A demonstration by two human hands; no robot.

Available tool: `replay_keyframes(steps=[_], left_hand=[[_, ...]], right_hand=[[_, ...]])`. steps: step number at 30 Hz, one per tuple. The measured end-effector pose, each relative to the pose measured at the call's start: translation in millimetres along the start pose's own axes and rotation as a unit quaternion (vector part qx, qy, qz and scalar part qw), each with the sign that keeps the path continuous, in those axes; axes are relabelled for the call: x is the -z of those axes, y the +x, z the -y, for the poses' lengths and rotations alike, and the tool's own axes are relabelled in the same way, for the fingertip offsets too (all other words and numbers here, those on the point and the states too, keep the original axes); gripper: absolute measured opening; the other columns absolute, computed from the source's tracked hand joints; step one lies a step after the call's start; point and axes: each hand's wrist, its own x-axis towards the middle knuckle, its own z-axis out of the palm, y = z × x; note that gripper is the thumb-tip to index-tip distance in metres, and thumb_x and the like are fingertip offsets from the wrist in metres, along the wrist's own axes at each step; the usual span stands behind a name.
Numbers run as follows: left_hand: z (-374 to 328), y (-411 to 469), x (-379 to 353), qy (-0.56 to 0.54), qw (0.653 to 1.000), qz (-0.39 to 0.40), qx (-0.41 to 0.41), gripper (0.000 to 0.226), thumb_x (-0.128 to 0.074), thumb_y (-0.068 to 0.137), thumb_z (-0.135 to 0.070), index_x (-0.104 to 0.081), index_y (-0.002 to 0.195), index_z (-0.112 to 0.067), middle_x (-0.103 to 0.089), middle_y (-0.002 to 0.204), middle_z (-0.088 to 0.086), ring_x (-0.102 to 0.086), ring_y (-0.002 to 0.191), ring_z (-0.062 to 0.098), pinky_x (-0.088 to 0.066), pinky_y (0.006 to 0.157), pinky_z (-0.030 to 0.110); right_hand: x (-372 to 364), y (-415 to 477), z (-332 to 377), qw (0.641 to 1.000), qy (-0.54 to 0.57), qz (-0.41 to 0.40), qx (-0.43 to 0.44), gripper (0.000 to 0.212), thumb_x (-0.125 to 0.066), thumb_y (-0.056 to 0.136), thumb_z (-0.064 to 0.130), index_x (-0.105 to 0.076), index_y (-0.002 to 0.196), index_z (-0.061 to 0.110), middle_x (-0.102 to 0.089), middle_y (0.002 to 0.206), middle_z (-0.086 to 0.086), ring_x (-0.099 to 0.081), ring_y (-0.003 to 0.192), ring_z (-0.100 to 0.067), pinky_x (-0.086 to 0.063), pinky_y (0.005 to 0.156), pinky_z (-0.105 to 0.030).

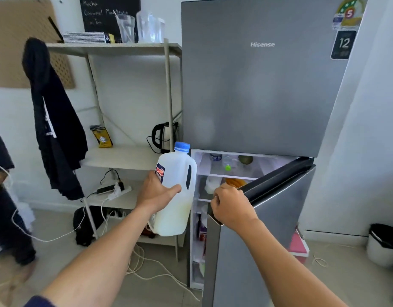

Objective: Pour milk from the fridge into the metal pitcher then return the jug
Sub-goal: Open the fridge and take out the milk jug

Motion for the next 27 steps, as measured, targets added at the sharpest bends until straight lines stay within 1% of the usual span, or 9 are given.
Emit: replay_keyframes(steps=[3, 6, 9, 13, 17, 19, 22, 23, 27], left_hand=[[12, 34, 5, 0.017, 1.0, -0.022, 0.001, 0.065, -0.077, 0.068, -0.048, -0.042, 0.113, -0.017, -0.055, 0.106, -0.002, -0.058, 0.097, 0.026, -0.048, 0.073, 0.035], [19, 64, 9, 0.028, 0.999, -0.034, -0.006, 0.065, -0.077, 0.067, -0.048, -0.041, 0.111, -0.018, -0.054, 0.104, -0.004, -0.057, 0.09, 0.023, -0.04, 0.06, 0.029], [26, 92, 11, 0.026, 0.999, -0.037, -0.011, 0.064, -0.075, 0.064, -0.051, -0.04, 0.108, -0.019, -0.051, 0.102, -0.006, -0.055, 0.084, 0.016, -0.034, 0.054, 0.024], [33, 133, 12, 0.025, 0.999, -0.035, -0.005, 0.067, -0.072, 0.06, -0.054, -0.04, 0.107, -0.02, -0.051, 0.103, -0.006, -0.054, 0.082, 0.015, -0.036, 0.056, 0.026], [40, 162, 5, 0.024, 0.999, -0.038, -0.013, 0.069, -0.072, 0.057, -0.055, -0.041, 0.108, -0.018, -0.051, 0.104, -0.004, -0.058, 0.088, 0.021, -0.047, 0.067, 0.033], [43, 173, 0, 0.01, 0.999, -0.045, -0.013, 0.071, -0.071, 0.055, -0.054, -0.043, 0.108, -0.017, -0.052, 0.105, -0.002, -0.059, 0.091, 0.023, -0.05, 0.071, 0.036], [49, 185, -11, -0.001, 0.999, -0.044, -0.009, 0.069, -0.072, 0.055, -0.053, -0.044, 0.107, -0.017, -0.054, 0.103, -0.003, -0.06, 0.091, 0.024, -0.056, 0.077, 0.041], [50, 189, -14, -0.006, 0.999, -0.044, -0.005, 0.067, -0.072, 0.055, -0.053, -0.044, 0.105, -0.018, -0.055, 0.102, -0.004, -0.06, 0.091, 0.024, -0.056, 0.078, 0.041], [53, 207, -25, -0.023, 0.999, -0.039, -0.004, 0.066, -0.071, 0.054, -0.052, -0.043, 0.103, -0.019, -0.054, 0.1, -0.006, -0.061, 0.091, 0.024, -0.052, 0.074, 0.037]], right_hand=[[-17, 36, 10, 1.0, -0.001, -0.021, 0.001, 0.027, -0.041, 0.097, 0.027, -0.062, 0.096, 0.009, -0.061, 0.102, -0.007, -0.059, 0.087, -0.026, -0.049, 0.091, -0.042], [-37, 65, 21, 0.999, -0.029, -0.028, -0.007, 0.029, -0.034, 0.1, 0.028, -0.053, 0.112, 0.009, -0.056, 0.114, -0.008, -0.056, 0.098, -0.025, -0.044, 0.094, -0.041], [-60, 91, 30, 0.997, -0.063, -0.04, -0.004, 0.034, -0.021, 0.101, 0.026, -0.043, 0.122, 0.01, -0.046, 0.12, -0.009, -0.047, 0.108, -0.026, -0.037, 0.098, -0.045], [-85, 128, 33, 0.994, -0.08, -0.081, -0.001, 0.037, -0.02, 0.102, 0.035, -0.048, 0.109, 0.012, -0.047, 0.11, -0.008, -0.044, 0.103, -0.028, -0.03, 0.104, -0.046], [-101, 155, 35, 0.986, -0.072, -0.149, 0.003, 0.031, -0.043, 0.098, 0.038, -0.058, 0.098, 0.011, -0.057, 0.101, -0.008, -0.051, 0.094, -0.03, -0.043, 0.092, -0.045], [-109, 168, 32, 0.986, -0.071, -0.148, 0.007, 0.032, -0.05, 0.095, 0.039, -0.061, 0.106, 0.011, -0.062, 0.107, -0.007, -0.055, 0.098, -0.03, -0.049, 0.087, -0.044], [-120, 185, 23, 0.992, -0.057, -0.112, 0.021, 0.047, -0.045, 0.098, 0.035, -0.045, 0.139, 0.011, -0.049, 0.139, -0.007, -0.041, 0.13, -0.028, -0.039, 0.106, -0.041], [-122, 190, 20, 0.993, -0.055, -0.105, 0.014, 0.05, -0.044, 0.098, 0.032, -0.04, 0.144, 0.013, -0.044, 0.143, -0.008, -0.037, 0.133, -0.028, -0.035, 0.109, -0.04], [-130, 203, 19, 0.987, -0.082, -0.132, -0.031, 0.052, -0.052, 0.094, 0.031, -0.042, 0.144, 0.02, -0.055, 0.117, -0.01, -0.051, 0.107, -0.032, -0.04, 0.099, -0.048]])
